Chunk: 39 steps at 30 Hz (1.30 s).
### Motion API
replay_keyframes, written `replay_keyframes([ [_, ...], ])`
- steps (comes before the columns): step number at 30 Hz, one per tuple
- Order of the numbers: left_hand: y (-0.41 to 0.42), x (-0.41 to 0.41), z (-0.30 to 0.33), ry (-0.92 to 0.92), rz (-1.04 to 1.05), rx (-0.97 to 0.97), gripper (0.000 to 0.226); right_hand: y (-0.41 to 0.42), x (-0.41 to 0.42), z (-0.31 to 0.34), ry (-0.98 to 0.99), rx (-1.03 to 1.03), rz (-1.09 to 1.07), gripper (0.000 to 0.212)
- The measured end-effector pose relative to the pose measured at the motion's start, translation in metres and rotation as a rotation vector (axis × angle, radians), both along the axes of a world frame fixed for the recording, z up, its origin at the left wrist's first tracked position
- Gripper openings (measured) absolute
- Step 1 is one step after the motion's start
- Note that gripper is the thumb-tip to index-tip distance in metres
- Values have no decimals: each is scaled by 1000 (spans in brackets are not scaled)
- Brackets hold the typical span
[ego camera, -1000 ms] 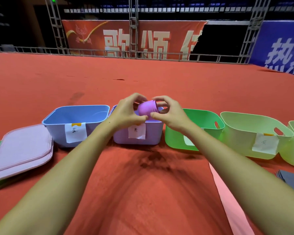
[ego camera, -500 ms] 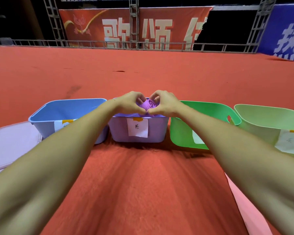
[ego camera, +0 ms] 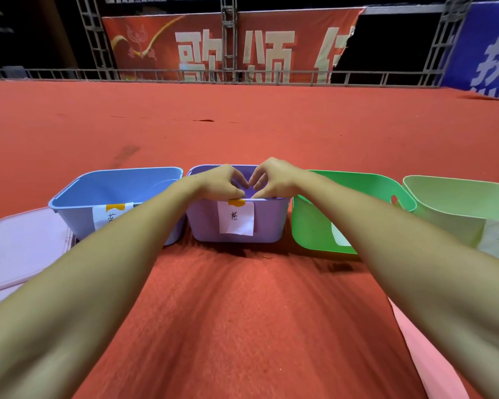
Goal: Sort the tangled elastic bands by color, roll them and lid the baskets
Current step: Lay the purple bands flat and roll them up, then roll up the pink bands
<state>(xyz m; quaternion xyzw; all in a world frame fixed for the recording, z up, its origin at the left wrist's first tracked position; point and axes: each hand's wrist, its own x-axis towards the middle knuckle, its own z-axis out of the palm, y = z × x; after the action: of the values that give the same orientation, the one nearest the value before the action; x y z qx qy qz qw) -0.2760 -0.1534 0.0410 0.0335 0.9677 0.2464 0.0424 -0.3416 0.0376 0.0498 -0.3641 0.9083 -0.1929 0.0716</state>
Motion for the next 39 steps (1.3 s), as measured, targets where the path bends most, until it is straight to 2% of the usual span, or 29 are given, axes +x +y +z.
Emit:
replay_keyframes([
  [3,1,4,1,7,-21,67,30,8,11,1,8,-52,-21,28],
  [6,6,6,-1,-24,-59,-3,25,12,25,3,36,-80,-46,17],
  [12,15,11,-5,-48,-6,-8,26,29,52,5,111,-156,-83,20],
  [15,28,20,3,65,36,24,22,47,65,9,158,-213,-93,22],
  [18,50,39,22,181,58,-5,27,71,83,16,156,-273,-106,20],
  [22,84,74,47,297,-1,-100,30,112,109,23,188,-325,-126,17],
  [25,107,101,57,348,-62,-95,18,148,132,25,205,-364,-166,15],
  [27,124,120,58,364,-83,-78,20,172,149,24,206,-384,-195,14],
  [29,142,139,52,374,-99,-56,25,196,167,19,196,-410,-222,13],
  [33,180,172,28,405,-174,23,23,242,203,3,164,-451,-239,12],
  [36,208,191,7,381,-207,81,31,271,225,-15,141,-462,-247,13],
  [39,234,205,-16,356,-245,134,31,294,241,-35,91,-483,-256,14],
])
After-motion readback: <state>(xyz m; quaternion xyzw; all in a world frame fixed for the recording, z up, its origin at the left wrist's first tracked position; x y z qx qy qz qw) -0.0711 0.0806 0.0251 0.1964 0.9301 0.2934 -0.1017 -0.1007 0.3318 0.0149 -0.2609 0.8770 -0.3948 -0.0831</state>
